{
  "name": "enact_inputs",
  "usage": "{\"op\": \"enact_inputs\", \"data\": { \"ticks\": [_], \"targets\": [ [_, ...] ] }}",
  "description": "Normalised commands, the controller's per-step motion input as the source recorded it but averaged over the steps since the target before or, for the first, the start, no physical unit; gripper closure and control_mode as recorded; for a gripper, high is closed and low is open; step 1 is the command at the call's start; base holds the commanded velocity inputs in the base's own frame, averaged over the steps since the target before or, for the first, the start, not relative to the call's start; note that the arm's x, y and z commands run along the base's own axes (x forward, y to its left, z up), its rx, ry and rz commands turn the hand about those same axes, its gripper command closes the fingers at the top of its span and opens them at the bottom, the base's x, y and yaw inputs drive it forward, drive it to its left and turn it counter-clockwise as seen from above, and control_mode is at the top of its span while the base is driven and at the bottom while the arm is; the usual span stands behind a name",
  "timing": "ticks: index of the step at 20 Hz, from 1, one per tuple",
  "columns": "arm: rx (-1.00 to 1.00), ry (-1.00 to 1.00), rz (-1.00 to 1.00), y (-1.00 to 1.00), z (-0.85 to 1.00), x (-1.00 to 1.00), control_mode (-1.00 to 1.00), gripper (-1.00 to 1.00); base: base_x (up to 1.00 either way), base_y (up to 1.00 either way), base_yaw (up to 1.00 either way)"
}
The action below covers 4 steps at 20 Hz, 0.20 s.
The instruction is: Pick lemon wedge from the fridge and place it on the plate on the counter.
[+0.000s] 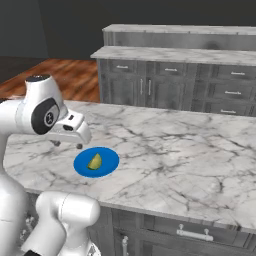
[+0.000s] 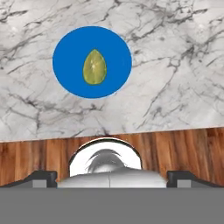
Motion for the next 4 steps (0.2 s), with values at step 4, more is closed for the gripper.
{"op": "enact_inputs", "data": {
  "ticks": [4],
  "targets": [
    [0.00,0.00,0.02,0.00,0.46,-0.85,-1.00,-1.00,0.00,0.00,0.00]
  ]
}}
